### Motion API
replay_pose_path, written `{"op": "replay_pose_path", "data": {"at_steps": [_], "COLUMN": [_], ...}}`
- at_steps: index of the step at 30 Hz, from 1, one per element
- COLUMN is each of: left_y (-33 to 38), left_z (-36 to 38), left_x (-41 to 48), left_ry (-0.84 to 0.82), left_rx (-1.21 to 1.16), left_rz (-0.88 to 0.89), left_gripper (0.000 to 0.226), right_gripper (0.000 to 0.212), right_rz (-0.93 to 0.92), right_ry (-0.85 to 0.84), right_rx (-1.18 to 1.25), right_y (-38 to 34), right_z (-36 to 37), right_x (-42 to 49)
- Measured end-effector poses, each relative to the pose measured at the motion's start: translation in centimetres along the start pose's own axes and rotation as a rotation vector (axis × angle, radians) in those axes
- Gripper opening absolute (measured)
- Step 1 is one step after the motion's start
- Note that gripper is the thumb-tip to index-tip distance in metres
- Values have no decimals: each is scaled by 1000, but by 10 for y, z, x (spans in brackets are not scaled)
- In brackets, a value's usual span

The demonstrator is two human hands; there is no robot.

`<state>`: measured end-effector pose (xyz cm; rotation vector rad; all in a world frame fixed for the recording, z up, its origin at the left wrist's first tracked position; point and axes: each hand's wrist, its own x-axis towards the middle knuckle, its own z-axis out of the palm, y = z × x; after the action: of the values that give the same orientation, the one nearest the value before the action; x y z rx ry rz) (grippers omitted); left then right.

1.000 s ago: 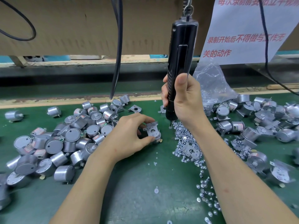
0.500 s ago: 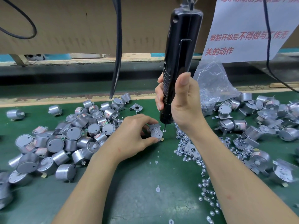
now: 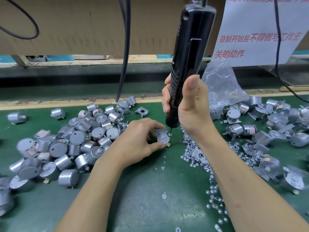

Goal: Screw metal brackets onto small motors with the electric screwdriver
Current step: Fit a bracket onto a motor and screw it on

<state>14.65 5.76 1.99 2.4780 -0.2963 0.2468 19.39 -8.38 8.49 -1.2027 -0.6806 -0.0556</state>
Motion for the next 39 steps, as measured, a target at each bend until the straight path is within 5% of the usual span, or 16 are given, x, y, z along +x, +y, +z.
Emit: {"op": "replay_pose_path", "data": {"at_steps": [31, 39], "left_y": [1, 0], "left_z": [0, 15], "left_x": [2, 0], "left_ry": [-18, 2], "left_rx": [77, 140], "left_rz": [16, 12], "left_gripper": [28, 57], "right_gripper": [85, 82], "right_rz": [84, 67], "right_ry": [-37, -62], "right_rx": [51, 10], "right_y": [15, 16], "right_z": [9, 11], "right_x": [-5, -6]}}
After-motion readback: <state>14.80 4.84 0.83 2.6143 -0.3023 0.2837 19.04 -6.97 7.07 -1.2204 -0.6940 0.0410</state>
